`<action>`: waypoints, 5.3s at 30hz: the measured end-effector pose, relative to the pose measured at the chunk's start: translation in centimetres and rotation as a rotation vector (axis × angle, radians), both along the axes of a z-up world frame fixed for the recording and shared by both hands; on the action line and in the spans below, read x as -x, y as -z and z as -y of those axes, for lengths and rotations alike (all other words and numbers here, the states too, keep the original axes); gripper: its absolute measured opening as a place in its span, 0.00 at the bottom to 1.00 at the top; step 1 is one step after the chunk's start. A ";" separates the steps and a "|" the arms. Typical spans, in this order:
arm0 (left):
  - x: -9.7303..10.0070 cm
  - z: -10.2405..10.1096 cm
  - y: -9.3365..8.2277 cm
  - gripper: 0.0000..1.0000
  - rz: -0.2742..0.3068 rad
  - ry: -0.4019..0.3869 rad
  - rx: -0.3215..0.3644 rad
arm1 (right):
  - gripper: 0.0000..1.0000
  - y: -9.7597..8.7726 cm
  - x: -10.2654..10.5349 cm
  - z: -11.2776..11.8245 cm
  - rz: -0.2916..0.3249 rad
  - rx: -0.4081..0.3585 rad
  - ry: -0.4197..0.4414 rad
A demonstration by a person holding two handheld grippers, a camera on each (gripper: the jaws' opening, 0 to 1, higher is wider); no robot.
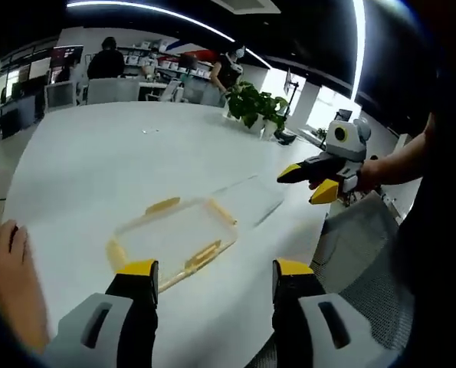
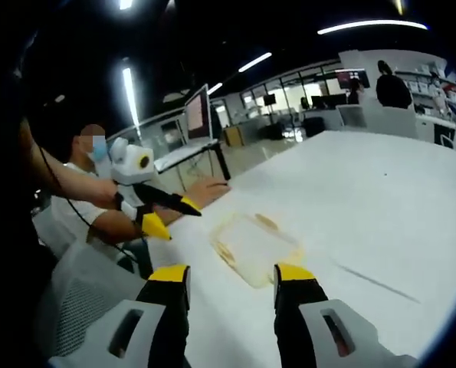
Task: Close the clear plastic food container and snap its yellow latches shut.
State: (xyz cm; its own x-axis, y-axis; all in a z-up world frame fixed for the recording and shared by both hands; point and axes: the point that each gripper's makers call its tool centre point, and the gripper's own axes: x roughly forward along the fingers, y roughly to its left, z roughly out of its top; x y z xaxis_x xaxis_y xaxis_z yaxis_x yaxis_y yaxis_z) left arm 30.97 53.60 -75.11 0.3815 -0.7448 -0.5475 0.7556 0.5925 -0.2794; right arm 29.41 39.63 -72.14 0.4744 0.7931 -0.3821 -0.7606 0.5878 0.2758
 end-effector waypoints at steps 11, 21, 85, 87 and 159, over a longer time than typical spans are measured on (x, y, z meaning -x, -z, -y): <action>-1.5 -1.0 0.3 0.65 -0.040 -0.018 0.011 | 0.43 -0.2 -1.5 -0.2 -0.007 -0.018 0.036; -2.3 -1.4 0.9 0.67 -0.046 0.062 -0.062 | 0.44 1.0 -1.6 -0.7 0.011 0.061 -0.036; -5.2 -3.9 5.7 0.65 -0.013 0.457 -0.411 | 0.42 6.6 -5.5 -2.1 -0.062 0.436 -0.286; -5.3 -4.0 5.8 0.65 -0.006 0.471 -0.422 | 0.43 6.9 -5.4 -1.8 -0.057 0.470 -0.322; -7.3 -3.6 8.6 0.49 0.113 0.830 -0.688 | 0.41 11.5 -7.1 -1.7 0.005 0.806 -0.618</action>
